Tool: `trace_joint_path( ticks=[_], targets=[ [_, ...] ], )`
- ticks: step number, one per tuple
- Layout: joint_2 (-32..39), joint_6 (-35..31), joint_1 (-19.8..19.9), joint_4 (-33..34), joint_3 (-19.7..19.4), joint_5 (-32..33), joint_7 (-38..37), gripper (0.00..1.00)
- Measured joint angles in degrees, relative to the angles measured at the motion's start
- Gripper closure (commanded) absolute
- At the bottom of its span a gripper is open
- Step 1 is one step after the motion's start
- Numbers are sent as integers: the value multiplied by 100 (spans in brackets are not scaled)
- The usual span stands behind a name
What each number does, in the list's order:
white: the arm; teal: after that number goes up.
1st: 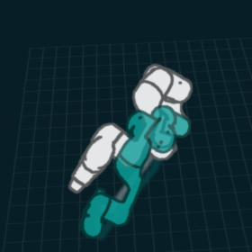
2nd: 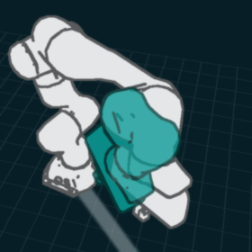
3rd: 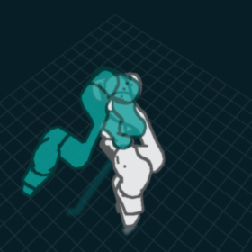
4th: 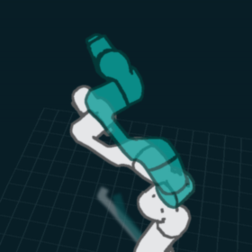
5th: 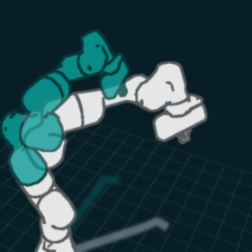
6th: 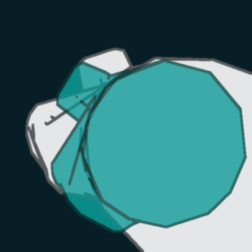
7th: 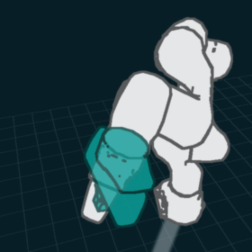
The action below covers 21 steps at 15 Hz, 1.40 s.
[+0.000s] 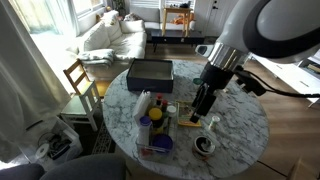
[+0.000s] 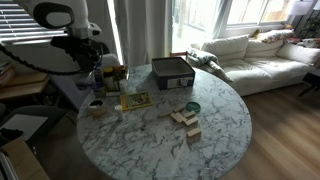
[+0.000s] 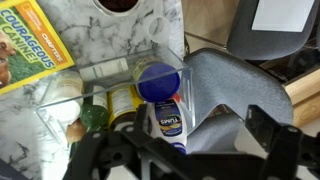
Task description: Put the lid on the can on the table then put the other can on top
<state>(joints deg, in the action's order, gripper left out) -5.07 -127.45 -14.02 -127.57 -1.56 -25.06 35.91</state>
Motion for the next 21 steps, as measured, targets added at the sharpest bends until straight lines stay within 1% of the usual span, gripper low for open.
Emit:
trace_joint_path(
  ticks=[2,4,15,18,21],
  targets=[
    [432,-36,0,265,59,-156,241,0],
    [598,-42,0,388,74,-181,285,0],
    [602,-42,2,444,74,-182,292,0],
    [648,-42,150,459,293,-159,289,0],
    [837,-43,200,547,548,-56,325,0]
  ],
)
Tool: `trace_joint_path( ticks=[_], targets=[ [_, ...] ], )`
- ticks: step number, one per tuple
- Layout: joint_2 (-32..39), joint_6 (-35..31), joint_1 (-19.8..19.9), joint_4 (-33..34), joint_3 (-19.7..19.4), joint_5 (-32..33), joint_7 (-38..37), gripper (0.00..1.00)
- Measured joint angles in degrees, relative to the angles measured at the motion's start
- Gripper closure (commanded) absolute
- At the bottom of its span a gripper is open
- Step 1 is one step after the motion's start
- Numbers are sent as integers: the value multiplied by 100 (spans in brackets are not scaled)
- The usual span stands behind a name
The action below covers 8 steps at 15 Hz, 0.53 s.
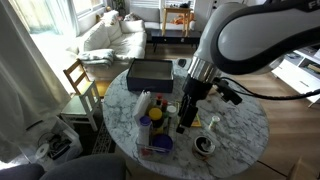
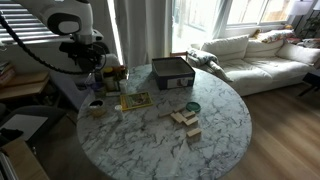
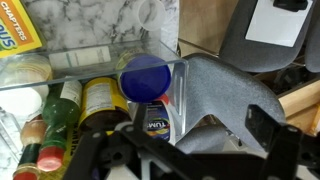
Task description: Put the lid on the can on the table then put the other can on top
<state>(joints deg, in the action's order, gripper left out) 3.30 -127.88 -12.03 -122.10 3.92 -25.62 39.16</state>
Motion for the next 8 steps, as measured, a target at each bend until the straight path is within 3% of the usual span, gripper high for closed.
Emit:
trace_joint_path(
  ticks=[8],
  targets=[
    [894,-157,162,517,312,624,-4,0]
  ],
)
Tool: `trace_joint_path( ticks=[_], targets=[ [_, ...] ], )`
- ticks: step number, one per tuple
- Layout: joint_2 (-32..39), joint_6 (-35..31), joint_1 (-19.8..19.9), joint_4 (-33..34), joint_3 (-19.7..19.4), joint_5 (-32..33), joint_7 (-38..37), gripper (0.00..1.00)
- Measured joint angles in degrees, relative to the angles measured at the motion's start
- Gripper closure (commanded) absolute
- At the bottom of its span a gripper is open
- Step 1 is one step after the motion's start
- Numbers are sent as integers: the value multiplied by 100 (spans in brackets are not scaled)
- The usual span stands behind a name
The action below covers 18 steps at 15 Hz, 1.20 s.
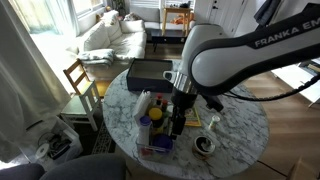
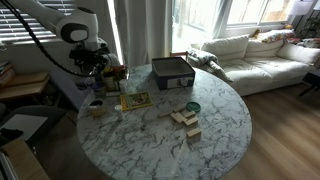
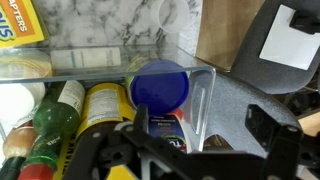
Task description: Put the lid on the can on the table then put the other can on top
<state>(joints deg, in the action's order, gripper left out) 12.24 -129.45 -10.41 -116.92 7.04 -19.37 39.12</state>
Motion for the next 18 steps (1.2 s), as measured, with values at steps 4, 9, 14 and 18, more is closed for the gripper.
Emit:
trace_joint_path(
  ticks=[4,9,14,18],
  targets=[
    [473,-58,145,321,93,82,0,0],
    [944,-81,248,609,203,113,-31,0],
    [1244,-89,286,754,210,390,-192,1],
    [1372,-188,287,810,221,538,-353,22]
  ],
)
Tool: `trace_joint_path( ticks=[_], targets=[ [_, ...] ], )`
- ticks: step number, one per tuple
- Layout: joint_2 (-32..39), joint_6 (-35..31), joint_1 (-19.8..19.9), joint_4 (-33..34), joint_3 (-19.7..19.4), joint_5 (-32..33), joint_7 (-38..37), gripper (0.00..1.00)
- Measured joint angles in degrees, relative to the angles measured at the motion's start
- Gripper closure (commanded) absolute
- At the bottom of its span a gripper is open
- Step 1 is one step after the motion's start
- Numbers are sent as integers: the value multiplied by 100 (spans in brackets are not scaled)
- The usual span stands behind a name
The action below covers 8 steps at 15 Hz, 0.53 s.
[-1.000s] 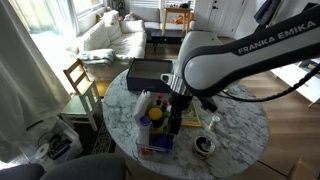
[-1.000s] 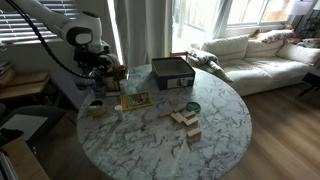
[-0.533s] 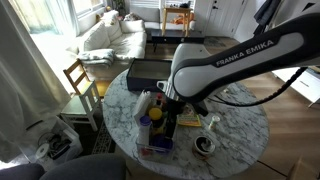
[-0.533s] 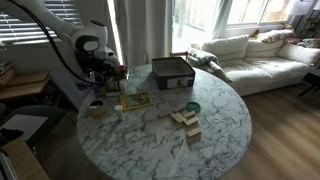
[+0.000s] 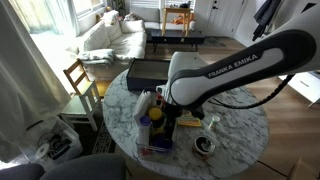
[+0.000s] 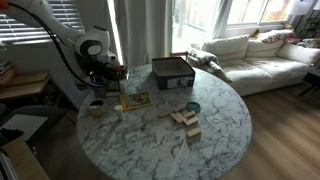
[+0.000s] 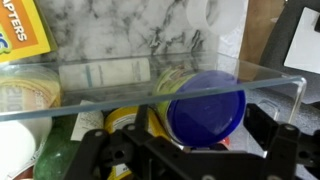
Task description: Put the lid on the can on the table then put the other can on top
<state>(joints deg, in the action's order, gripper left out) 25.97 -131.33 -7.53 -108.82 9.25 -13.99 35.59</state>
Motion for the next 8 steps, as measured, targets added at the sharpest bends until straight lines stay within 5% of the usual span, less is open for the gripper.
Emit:
trace_joint_path(
  ticks=[2,8],
  targets=[
    [43,-8,1,50,20,42,-71,41],
    [106,-30,2,98,57,170,-242,45]
  ],
)
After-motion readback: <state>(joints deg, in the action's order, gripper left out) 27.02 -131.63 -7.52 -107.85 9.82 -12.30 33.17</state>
